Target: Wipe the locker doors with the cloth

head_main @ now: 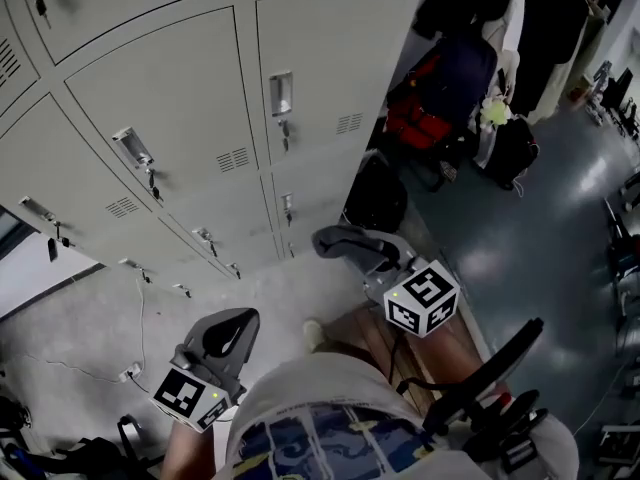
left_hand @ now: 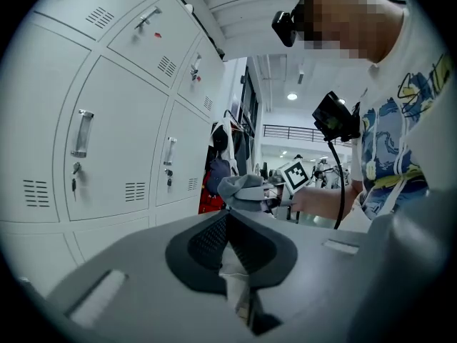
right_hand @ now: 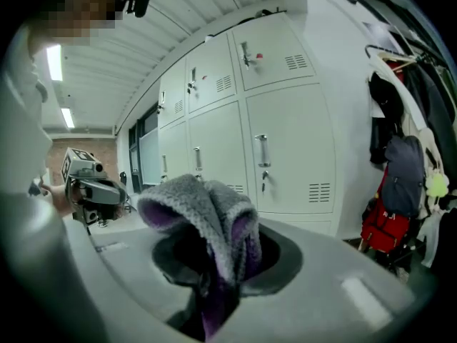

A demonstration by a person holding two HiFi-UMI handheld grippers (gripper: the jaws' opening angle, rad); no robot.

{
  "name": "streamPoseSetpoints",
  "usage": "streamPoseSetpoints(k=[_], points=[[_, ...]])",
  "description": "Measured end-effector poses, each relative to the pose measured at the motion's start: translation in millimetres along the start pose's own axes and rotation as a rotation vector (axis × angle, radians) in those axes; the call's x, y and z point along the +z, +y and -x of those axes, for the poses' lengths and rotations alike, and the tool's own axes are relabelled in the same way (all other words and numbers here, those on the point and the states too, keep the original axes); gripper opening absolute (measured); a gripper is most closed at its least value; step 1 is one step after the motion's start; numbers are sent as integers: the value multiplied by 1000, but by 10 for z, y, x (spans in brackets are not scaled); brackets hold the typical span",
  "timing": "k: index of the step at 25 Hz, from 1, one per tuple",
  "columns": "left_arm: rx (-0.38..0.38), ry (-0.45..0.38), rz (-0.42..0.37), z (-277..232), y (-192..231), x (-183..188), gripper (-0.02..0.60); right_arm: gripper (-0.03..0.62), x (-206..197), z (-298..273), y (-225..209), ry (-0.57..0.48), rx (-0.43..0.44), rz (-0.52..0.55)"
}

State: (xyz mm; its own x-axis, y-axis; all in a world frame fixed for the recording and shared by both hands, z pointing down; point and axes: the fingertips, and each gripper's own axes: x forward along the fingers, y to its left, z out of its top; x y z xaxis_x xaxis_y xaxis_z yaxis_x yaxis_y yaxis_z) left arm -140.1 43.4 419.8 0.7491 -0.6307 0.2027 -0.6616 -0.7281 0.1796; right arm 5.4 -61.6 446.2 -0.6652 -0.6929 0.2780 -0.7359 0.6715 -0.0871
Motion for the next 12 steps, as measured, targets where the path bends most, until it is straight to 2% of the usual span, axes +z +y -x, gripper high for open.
streamPoseSetpoints(k=[4,12], points=[[-10,-8,1,297,-114,202,2,91,292,241,465,-8,26,24],[-45,3,11,627,-303,-29,2,91,155,505,1031,6,27,74]])
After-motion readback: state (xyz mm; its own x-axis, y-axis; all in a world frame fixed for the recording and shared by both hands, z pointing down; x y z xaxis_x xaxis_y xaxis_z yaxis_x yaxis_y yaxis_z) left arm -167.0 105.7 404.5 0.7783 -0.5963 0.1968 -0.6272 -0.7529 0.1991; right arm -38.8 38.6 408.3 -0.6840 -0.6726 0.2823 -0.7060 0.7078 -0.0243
